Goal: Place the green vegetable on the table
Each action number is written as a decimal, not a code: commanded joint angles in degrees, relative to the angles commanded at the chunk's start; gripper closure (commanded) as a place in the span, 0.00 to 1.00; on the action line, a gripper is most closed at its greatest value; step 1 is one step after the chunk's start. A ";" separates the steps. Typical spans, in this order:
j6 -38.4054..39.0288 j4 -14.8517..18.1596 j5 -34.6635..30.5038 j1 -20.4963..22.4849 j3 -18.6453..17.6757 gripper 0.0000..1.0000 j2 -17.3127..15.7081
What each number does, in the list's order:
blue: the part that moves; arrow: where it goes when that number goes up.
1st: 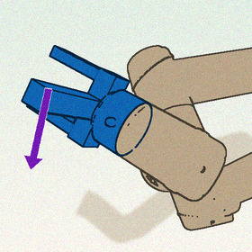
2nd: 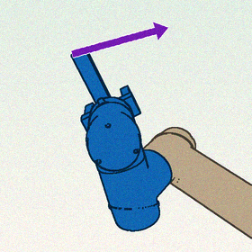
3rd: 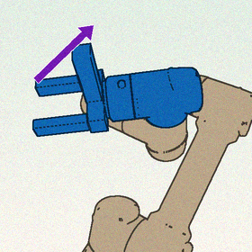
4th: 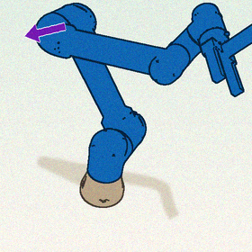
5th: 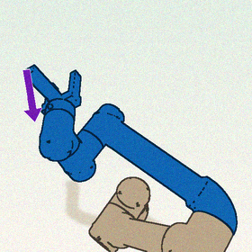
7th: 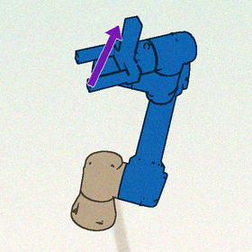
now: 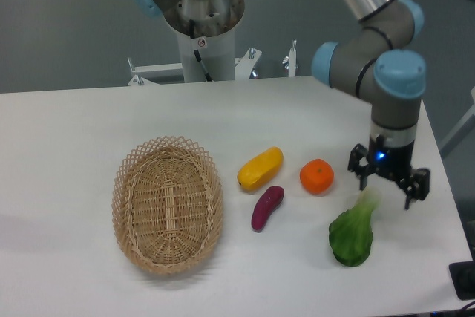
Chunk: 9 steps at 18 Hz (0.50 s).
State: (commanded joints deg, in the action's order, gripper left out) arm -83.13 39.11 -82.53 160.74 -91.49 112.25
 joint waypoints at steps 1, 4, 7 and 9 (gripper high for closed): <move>-2.01 0.44 -0.09 0.71 -0.44 0.00 -1.15; -8.25 5.61 -0.18 3.86 -0.62 0.00 -4.22; -16.77 11.23 -0.09 7.56 -0.71 0.00 -6.16; -22.40 14.05 0.26 10.10 -0.79 0.00 -7.57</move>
State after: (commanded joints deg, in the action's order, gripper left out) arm -105.53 53.16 -82.27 170.85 -92.29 104.68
